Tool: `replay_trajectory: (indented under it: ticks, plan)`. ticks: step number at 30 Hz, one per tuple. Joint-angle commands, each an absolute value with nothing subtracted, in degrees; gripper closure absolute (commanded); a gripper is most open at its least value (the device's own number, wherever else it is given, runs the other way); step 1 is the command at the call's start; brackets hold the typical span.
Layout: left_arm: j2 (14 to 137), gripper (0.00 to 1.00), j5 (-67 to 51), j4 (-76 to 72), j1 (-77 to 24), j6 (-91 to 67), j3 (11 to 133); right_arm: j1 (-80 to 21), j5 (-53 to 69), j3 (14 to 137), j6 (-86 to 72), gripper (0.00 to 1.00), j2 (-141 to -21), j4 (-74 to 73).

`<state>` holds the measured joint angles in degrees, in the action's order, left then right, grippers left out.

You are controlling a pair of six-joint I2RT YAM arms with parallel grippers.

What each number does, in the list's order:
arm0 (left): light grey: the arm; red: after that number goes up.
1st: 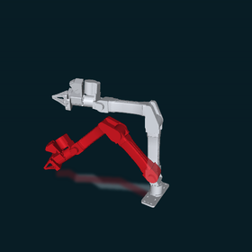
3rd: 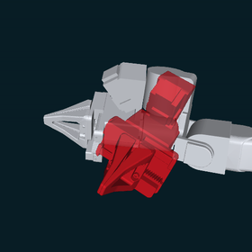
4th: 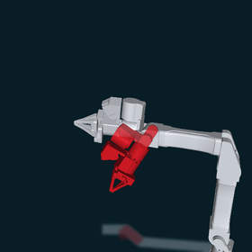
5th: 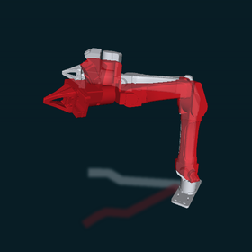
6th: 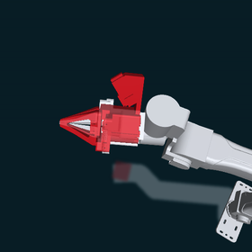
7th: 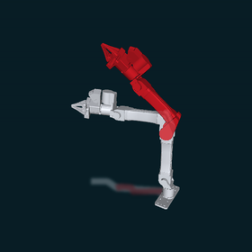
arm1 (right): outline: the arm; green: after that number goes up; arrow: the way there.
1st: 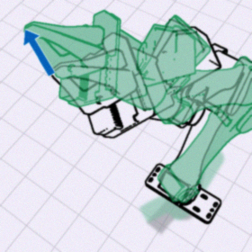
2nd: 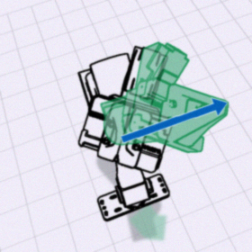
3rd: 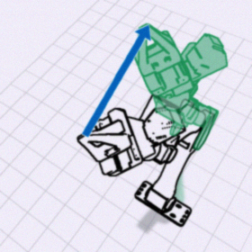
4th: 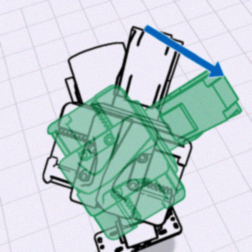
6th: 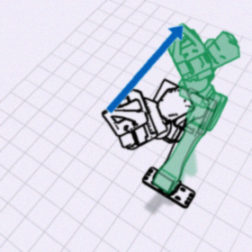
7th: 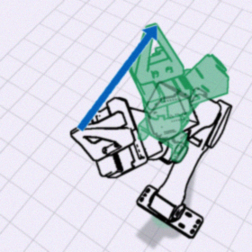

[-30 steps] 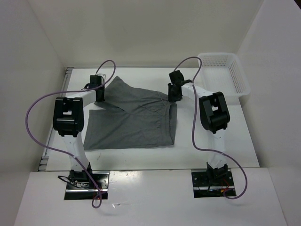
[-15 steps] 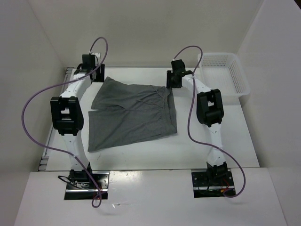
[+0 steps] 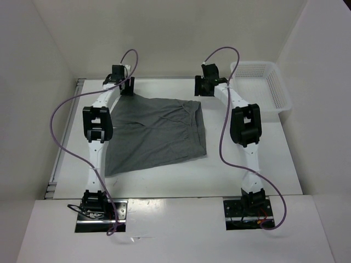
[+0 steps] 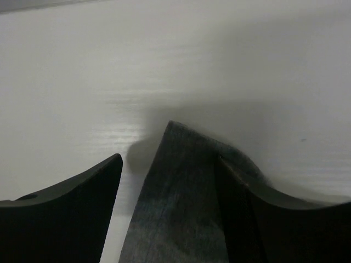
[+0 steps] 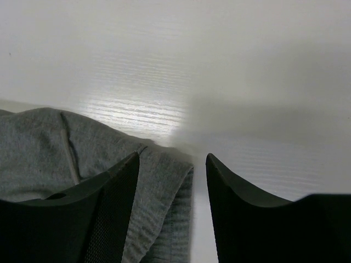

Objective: Fold and stack the shorts
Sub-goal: Flatten the shorts out, then fold the shorts

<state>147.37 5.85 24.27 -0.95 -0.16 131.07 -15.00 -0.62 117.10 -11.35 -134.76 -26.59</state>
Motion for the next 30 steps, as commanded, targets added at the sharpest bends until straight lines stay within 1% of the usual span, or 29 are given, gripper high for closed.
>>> replay_trajectory:
  ticks: [1,4,6,7,9,10,12,13,14,15,16,17,18,19,22,27,30]
  plan:
    - [150.36,0.25,5.18,27.06,-1.76,0.00,138.50,-14.85,-1.05,118.39,-10.11,0.42,-135.79,-26.37]
    - [153.88,0.25,5.71,30.49,-2.28,0.00,144.30,-14.85,-1.05,117.77,-10.11,0.36,-135.79,-25.85]
    - [155.47,0.28,5.71,33.55,-2.29,0.00,147.12,-14.85,-1.05,117.77,-10.11,0.35,-136.40,-25.84]
    - [157.13,0.33,5.71,34.62,-2.29,0.00,149.91,-14.85,-0.27,117.77,-10.11,0.32,-136.41,-25.84]
    - [159.16,0.41,4.84,39.25,-2.29,0.00,154.05,-14.85,1.23,118.30,-10.11,0.31,-137.89,-25.84]
    - [161.61,0.51,4.22,41.11,-2.29,0.00,159.47,-14.85,2.27,118.30,-10.11,0.31,-137.90,-25.84]
    - [164.08,0.62,3.16,46.65,-2.29,0.00,165.47,-14.85,2.29,118.30,-10.63,0.31,-139.30,-25.84]
    - [166.70,0.66,2.55,48.67,-2.29,0.00,168.80,-14.85,2.98,118.30,-10.63,0.31,-139.31,-25.84]
    - [168.12,0.69,2.55,52.52,-2.29,0.00,176.41,-14.85,3.77,118.30,-10.63,0.31,-139.31,-25.84]
    - [170.31,0.69,2.55,54.12,-2.29,0.00,179.79,-14.85,4.39,118.30,-10.63,0.31,-139.83,-25.84]
    - [169.37,0.69,2.55,54.14,-2.29,0.00,177.47,-14.85,5.18,118.30,-10.63,0.31,-139.83,-25.84]
    - [169.37,0.66,2.55,54.14,-1.76,0.00,177.45,-14.85,6.40,118.30,-10.63,0.31,-139.83,-25.84]
    - [169.37,0.61,2.03,54.84,-1.76,0.00,178.58,-14.85,6.42,118.30,-10.63,0.31,-139.83,-25.84]
    - [169.37,0.50,2.02,54.84,-0.97,0.00,179.38,-14.85,6.42,118.30,-10.63,0.31,-139.83,-25.84]
    - [168.49,0.40,1.49,54.84,0.26,0.00,179.38,-14.85,6.42,118.30,-10.63,0.30,-139.83,-25.84]
    - [167.87,0.34,2.54,54.84,0.26,0.00,179.38,-14.85,6.42,117.77,-10.63,0.30,-139.83,-25.84]
    - [169.45,0.34,4.13,54.84,-0.26,0.00,179.38,-14.85,6.42,117.25,-10.63,0.30,-139.83,-25.84]
